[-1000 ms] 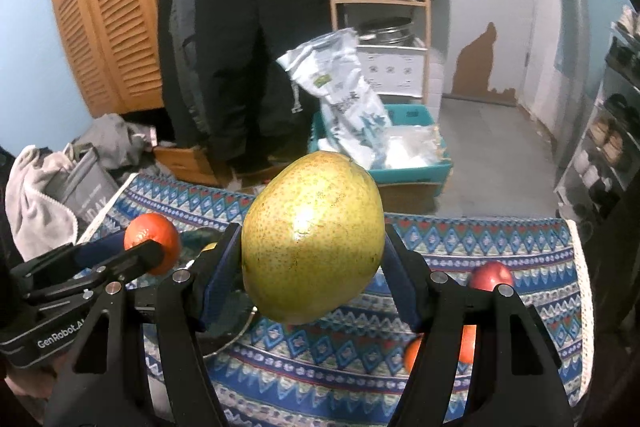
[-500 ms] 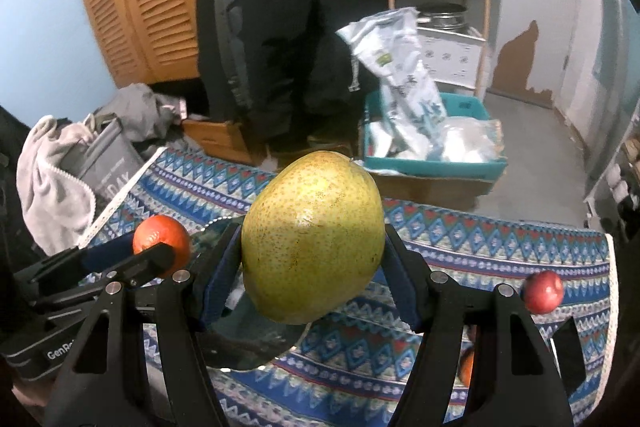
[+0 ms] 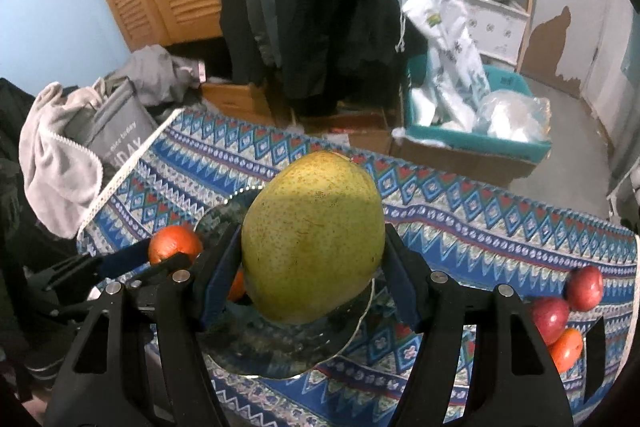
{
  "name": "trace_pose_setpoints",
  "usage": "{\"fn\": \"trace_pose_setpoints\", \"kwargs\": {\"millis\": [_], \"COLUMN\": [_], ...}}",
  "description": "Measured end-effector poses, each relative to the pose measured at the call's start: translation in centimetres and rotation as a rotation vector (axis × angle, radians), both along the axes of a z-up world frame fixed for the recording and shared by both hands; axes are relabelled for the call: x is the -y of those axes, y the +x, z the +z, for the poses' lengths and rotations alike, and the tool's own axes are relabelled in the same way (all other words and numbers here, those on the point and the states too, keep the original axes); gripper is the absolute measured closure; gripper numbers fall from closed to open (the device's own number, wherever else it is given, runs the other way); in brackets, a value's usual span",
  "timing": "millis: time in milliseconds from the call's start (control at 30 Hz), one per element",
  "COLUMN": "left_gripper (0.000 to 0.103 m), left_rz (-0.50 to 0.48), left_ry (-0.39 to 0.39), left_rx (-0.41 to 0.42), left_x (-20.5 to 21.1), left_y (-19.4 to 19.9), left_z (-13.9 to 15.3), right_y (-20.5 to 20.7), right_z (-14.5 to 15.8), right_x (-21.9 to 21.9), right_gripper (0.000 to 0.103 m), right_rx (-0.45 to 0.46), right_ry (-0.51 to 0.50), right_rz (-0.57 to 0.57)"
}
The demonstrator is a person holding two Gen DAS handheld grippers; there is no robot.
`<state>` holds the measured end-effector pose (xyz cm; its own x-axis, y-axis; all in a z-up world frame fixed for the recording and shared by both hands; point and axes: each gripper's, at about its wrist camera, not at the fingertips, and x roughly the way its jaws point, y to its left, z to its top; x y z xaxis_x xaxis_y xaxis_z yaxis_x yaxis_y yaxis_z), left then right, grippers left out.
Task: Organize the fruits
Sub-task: 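Lift and carry the orange and green mango over the green glass bowl, then lower both fruits into the bowl and open both tools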
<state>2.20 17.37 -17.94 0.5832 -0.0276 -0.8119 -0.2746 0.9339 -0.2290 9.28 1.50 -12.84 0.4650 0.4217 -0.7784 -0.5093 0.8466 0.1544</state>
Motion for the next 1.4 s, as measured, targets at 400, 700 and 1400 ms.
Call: {"fn": "trace_pose_setpoints", "kwargs": {"millis": [400,700,1400], "left_gripper": [0.059,0.058,0.046], "left_rz": [0.032,0.019,0.047], "left_ry": [0.005,-0.010,0.006], "left_rx": [-0.135,-0.209,-0.253], "left_x": [-0.1,0.1,-0.3], "left_y": [0.3,0.4,0.3], "left_z": [-4.4,-6.4,-7.3], "right_y": [0.4,0.8,0.7], "right_z": [-5.0,-8.2,-12.2], "right_x": [-1.0,-1.0,-1.6], "right_gripper": [0.035,0.035,0.034], "right_rx": [-0.086,-0.157,-0.258], "right_ry": [-0.074,-0.109,-0.169], "right_rz": [0.025,0.040,0.081]}}
